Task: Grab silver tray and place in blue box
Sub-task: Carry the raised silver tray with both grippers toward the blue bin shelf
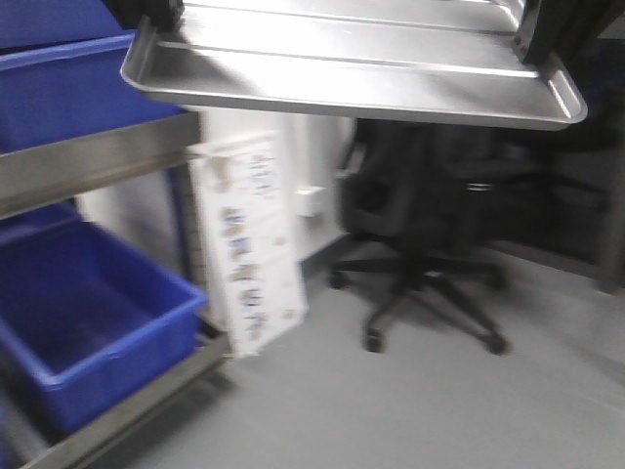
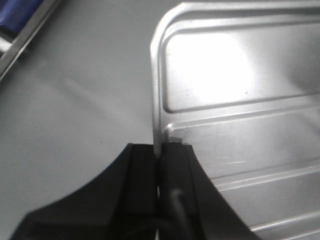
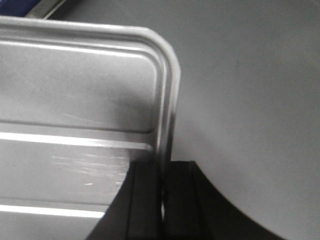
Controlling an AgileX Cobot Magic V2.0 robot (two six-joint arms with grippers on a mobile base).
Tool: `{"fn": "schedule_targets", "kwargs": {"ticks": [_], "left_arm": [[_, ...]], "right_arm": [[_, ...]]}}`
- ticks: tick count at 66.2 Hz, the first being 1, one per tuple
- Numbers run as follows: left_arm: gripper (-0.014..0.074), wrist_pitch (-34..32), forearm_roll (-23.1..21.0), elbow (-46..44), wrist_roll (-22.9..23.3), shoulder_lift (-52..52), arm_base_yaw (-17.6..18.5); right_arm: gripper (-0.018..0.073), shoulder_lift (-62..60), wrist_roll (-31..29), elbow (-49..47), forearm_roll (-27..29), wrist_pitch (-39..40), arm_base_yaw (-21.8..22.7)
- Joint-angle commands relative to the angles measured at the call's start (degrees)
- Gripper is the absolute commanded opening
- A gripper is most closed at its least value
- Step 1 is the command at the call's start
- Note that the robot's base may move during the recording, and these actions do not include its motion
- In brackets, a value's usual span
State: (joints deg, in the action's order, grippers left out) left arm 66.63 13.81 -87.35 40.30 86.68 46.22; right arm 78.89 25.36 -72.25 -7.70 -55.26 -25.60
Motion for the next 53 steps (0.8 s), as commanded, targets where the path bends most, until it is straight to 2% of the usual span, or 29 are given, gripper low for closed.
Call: {"fn": "schedule_targets", "kwargs": {"ticks": [1, 53], "left_arm": [[-0.0097, 0.18, 2.44, -1.59, -0.44, -2.34, -0.01], [-0.0097, 0.18, 2.44, -1.59, -0.44, -2.34, -0.01]], "right_arm": [[0.0059, -1.83, -0.73, -1.97, -3.25, 1.71, 0.22], [0.0059, -1.83, -0.73, -1.97, -3.25, 1.71, 0.22]]}}
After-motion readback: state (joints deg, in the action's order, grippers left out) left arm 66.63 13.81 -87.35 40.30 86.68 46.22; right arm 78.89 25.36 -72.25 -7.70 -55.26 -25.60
